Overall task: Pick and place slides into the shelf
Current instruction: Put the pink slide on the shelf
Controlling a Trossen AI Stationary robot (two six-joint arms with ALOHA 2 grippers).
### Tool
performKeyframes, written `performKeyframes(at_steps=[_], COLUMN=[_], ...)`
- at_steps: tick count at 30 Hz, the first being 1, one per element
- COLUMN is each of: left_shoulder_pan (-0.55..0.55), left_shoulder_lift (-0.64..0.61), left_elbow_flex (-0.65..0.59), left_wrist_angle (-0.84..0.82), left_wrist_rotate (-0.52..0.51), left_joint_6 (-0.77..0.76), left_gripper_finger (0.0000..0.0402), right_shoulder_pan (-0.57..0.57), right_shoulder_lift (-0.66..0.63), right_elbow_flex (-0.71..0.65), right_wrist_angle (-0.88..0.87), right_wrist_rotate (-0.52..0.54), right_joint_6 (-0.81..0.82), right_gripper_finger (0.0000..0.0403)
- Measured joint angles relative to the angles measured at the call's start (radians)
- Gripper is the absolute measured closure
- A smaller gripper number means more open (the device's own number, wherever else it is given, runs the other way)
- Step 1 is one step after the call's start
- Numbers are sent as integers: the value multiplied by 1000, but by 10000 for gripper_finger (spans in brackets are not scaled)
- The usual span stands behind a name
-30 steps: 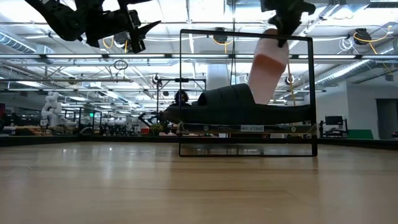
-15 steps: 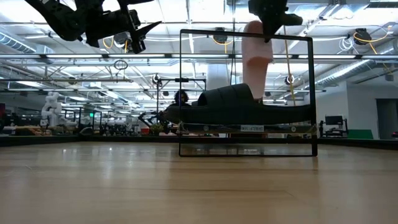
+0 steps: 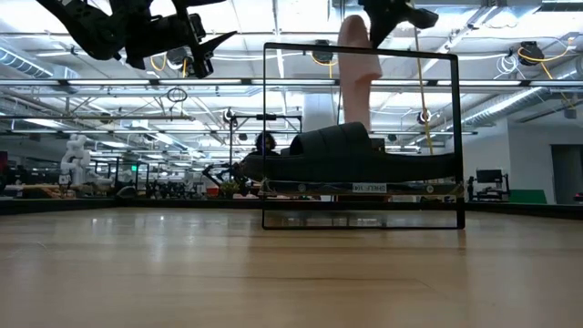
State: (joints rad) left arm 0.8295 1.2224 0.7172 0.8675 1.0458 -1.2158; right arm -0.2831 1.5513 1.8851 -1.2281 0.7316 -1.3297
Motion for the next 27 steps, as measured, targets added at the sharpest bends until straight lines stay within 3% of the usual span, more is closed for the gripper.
performKeyframes(at_steps=[18, 27], left_shoulder_pan=[0, -19], left_shoulder_lift=[0, 0], left_elbow_flex=[0, 0], left_wrist_angle=[1, 1], left_wrist_rotate=[-7, -158], left_joint_6=[28, 102], left_gripper_finger=[142, 142], right_shoulder_pan=[19, 19], right_shoulder_lift=[32, 32], right_elbow_flex=[0, 0], right_wrist_angle=[10, 22], right_wrist_rotate=[2, 4], right_joint_6=[-98, -71], right_gripper_finger=[403, 403])
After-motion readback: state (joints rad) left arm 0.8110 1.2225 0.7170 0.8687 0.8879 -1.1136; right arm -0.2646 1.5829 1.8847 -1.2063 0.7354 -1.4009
